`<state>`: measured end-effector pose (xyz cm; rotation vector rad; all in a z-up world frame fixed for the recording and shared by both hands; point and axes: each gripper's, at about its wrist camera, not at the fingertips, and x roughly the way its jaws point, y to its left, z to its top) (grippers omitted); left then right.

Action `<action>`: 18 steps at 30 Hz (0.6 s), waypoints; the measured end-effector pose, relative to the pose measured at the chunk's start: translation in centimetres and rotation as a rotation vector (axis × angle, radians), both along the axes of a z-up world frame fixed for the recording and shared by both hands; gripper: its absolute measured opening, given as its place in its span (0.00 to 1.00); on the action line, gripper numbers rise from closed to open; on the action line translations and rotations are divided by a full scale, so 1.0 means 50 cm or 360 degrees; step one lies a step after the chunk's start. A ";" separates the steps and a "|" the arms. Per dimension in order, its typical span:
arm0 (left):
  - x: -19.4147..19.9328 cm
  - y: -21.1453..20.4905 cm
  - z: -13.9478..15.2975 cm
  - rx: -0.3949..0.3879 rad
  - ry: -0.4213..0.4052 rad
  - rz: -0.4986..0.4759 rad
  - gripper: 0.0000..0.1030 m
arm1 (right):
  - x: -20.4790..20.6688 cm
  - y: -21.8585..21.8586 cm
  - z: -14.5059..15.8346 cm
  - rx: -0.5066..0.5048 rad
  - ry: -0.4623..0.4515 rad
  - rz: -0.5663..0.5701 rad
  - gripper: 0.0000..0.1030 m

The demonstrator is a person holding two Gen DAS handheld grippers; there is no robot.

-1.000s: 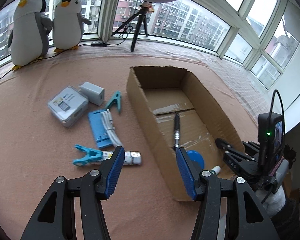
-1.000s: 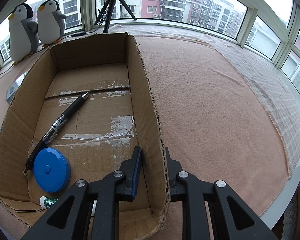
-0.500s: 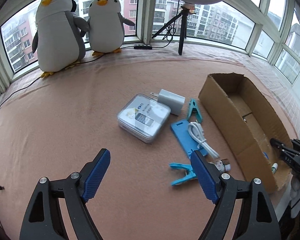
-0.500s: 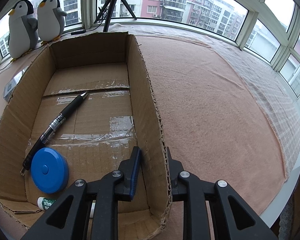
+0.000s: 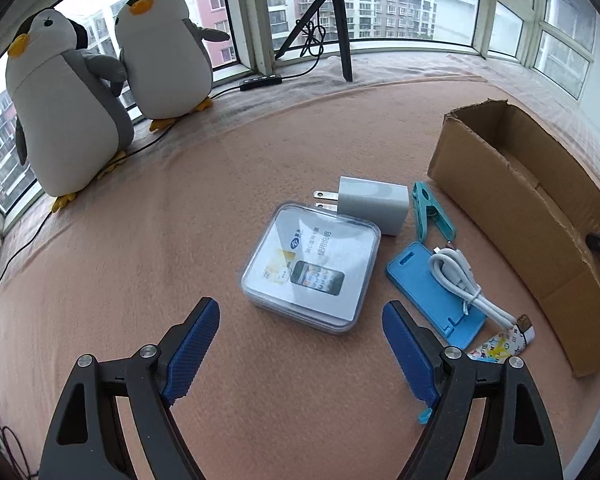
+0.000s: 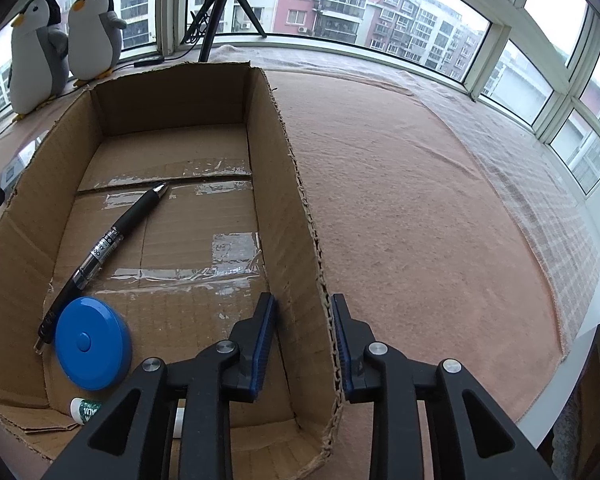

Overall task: Organize rigid objects
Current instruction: 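Move the left tool toward the clear boxed device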

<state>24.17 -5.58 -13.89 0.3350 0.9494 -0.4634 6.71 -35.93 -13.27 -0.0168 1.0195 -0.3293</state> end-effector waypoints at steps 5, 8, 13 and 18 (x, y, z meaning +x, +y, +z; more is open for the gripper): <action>0.034 -0.007 -0.016 0.0009 0.0042 -0.0065 0.84 | 0.002 0.002 0.001 -0.0020 0.0009 -0.0008 0.24; 0.049 -0.021 -0.031 0.0031 0.0074 -0.0101 0.84 | 0.002 0.003 0.001 -0.0023 0.0011 -0.0010 0.24; 0.064 -0.044 -0.046 0.0035 0.0096 -0.0135 0.84 | 0.001 0.003 0.000 -0.0023 0.0011 -0.0009 0.25; 0.085 -0.049 -0.051 -0.0012 0.0122 -0.0110 0.84 | 0.002 0.003 0.001 -0.0022 0.0011 -0.0009 0.25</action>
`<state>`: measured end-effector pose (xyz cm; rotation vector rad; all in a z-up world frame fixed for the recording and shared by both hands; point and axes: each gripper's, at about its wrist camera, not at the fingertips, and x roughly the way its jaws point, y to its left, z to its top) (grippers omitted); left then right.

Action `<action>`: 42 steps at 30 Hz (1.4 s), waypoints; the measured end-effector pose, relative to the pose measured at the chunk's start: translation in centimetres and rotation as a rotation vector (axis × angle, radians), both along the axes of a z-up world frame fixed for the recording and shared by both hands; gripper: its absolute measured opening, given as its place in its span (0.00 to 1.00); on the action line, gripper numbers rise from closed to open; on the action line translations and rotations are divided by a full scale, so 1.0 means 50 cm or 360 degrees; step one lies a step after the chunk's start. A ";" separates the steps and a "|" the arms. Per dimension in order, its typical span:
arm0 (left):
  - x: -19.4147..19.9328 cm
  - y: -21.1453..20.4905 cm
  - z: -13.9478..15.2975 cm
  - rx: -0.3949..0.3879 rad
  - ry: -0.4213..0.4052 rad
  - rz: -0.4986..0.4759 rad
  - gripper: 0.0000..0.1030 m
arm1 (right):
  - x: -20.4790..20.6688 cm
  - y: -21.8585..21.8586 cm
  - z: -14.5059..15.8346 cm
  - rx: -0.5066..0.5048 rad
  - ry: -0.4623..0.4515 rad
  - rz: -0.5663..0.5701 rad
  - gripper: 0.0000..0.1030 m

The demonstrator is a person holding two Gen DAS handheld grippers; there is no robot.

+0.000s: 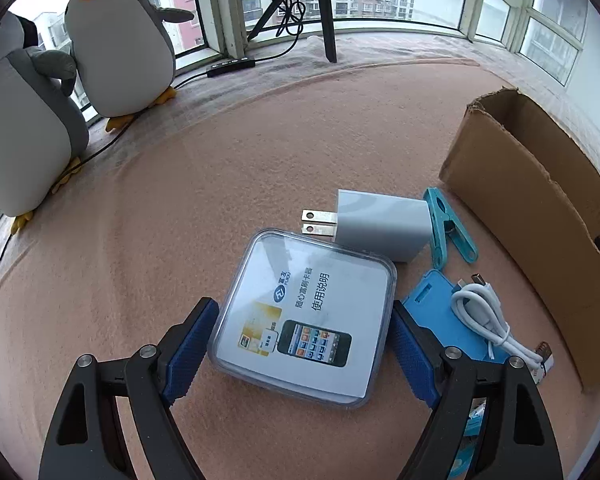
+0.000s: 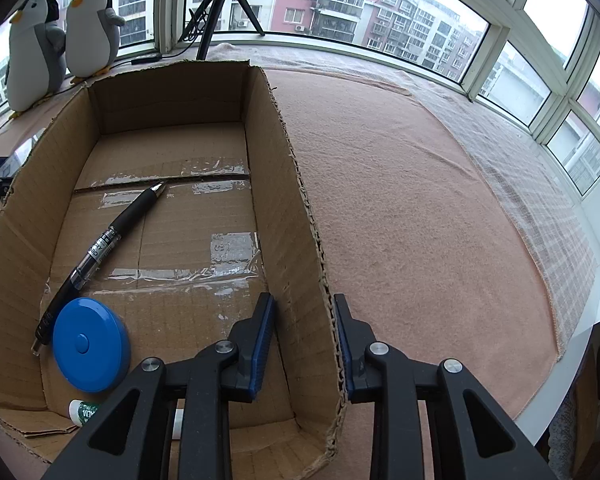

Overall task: Organize rigid objects
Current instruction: 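Move the left tool toward the clear boxed device, then close the left tool on the clear boxed device, then carry the clear boxed device into the cardboard box and open the left tool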

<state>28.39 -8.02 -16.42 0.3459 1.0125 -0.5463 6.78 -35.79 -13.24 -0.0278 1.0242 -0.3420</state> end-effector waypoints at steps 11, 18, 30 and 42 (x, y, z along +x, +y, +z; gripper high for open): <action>-0.001 0.009 -0.002 -0.0085 0.0008 0.0051 0.78 | 0.000 -0.001 0.000 0.0001 -0.0001 -0.0002 0.25; -0.034 0.029 -0.002 -0.0089 0.0001 0.0110 0.78 | -0.001 0.000 0.000 -0.0002 0.0001 0.0002 0.25; -0.146 0.104 0.006 -0.0107 0.0035 0.0460 0.78 | 0.001 -0.001 0.001 -0.0003 -0.0006 -0.0001 0.25; -0.260 0.148 0.020 -0.0245 0.0058 0.0636 0.77 | 0.000 0.002 0.001 -0.0008 -0.0016 0.0006 0.25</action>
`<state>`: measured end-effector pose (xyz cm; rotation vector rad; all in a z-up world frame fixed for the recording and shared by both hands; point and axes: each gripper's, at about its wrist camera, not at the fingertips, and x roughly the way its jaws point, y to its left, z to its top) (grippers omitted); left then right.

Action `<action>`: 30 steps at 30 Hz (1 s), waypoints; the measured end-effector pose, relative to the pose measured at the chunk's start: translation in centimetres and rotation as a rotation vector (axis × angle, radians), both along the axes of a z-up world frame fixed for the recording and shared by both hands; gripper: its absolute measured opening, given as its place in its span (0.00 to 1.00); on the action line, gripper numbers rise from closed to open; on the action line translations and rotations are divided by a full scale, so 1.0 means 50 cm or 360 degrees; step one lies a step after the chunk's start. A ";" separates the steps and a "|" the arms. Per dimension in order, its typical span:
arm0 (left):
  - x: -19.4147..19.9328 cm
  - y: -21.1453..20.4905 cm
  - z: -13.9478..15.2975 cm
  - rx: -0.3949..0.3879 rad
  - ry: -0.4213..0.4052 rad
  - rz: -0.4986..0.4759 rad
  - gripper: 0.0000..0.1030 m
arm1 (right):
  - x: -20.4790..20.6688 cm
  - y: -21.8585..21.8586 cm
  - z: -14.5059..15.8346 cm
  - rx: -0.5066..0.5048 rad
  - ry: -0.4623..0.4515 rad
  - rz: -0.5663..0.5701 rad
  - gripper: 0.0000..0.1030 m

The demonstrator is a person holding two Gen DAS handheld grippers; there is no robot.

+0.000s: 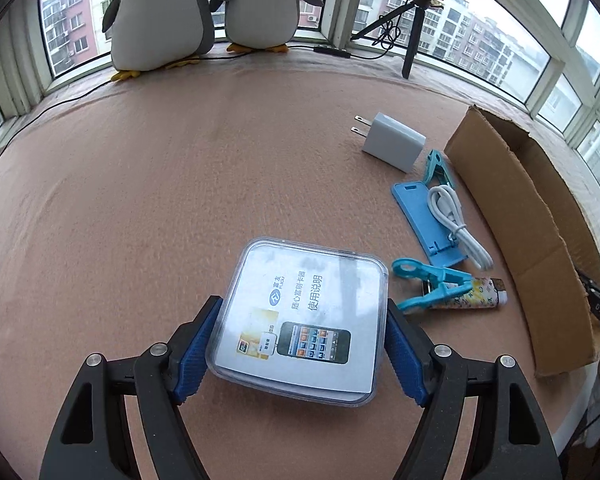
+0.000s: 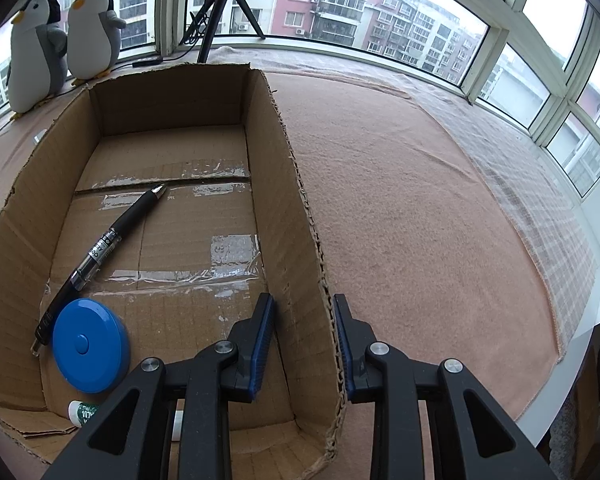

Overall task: Organize rigid objects
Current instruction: 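Carry the clear boxed device into the cardboard box and open the left tool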

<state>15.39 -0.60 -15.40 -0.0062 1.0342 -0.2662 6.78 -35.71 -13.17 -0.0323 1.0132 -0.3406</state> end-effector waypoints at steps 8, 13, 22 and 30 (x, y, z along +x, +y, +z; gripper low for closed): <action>-0.031 -0.044 0.058 -0.0028 -0.0074 -0.0066 0.71 | -0.001 0.001 0.000 -0.0003 -0.0007 0.0002 0.25; -0.026 -0.106 0.093 -0.0027 -0.0130 -0.0169 0.71 | 0.001 0.001 0.000 -0.0007 -0.0016 0.0002 0.25; -0.003 -0.164 0.145 -0.0182 -0.0162 -0.0222 0.70 | -0.001 0.001 -0.001 -0.0004 -0.0025 0.0003 0.25; 0.017 -0.296 0.191 -0.0170 -0.0222 -0.0404 0.71 | 0.001 0.001 -0.002 -0.0008 -0.0027 0.0005 0.25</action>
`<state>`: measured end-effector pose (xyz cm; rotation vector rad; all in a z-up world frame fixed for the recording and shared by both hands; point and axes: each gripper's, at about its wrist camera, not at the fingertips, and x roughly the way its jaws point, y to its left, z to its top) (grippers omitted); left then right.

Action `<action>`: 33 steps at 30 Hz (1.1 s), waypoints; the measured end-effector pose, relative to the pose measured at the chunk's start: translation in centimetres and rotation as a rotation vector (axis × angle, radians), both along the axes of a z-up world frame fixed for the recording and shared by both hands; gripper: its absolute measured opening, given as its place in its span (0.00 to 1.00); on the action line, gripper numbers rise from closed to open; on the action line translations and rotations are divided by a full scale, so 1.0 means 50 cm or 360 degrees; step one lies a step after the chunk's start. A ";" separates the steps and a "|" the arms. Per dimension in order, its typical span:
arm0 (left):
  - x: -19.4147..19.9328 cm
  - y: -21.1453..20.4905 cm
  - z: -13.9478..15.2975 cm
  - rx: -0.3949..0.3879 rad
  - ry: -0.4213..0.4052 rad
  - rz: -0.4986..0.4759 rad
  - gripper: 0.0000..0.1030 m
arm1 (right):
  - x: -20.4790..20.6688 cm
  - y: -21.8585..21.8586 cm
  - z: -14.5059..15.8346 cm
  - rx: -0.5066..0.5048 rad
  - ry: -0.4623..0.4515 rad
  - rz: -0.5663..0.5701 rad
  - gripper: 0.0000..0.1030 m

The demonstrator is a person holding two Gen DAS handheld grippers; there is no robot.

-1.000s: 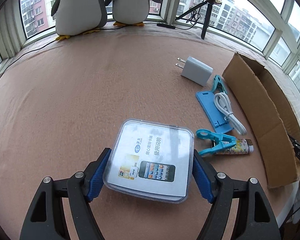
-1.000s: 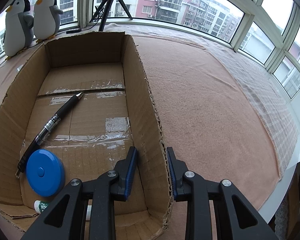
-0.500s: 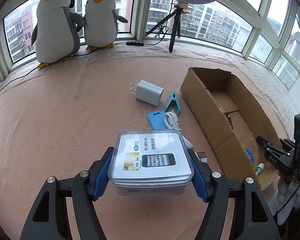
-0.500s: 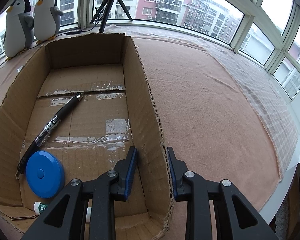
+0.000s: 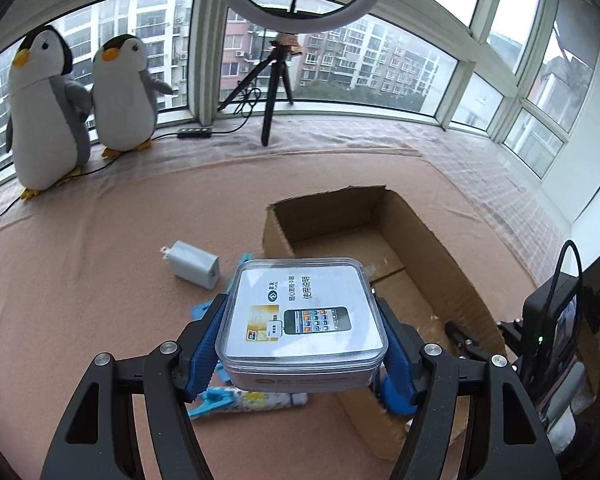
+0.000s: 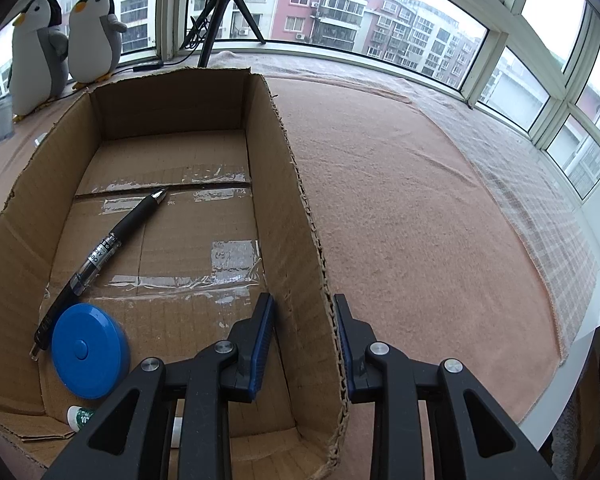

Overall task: Organize rigid objects
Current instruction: 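Carry the clear boxed device into the cardboard box and open the left tool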

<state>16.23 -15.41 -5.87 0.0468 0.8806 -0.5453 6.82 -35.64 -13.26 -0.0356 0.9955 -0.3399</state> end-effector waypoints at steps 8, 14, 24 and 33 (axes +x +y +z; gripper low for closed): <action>0.060 -0.135 -0.023 0.0095 0.0029 -0.0073 0.71 | 0.002 0.002 0.001 0.0003 -0.0007 0.0003 0.25; 0.112 -0.181 -0.057 0.0126 0.0092 -0.0054 0.71 | 0.004 -0.001 -0.001 0.0007 -0.0013 0.0006 0.25; 0.149 -0.222 -0.085 0.0197 0.0107 -0.0027 0.71 | 0.003 -0.001 -0.002 0.0006 -0.0012 0.0006 0.25; 0.152 -0.226 -0.097 0.0199 0.0142 -0.0057 0.72 | 0.005 0.000 -0.001 0.0005 -0.0014 0.0007 0.25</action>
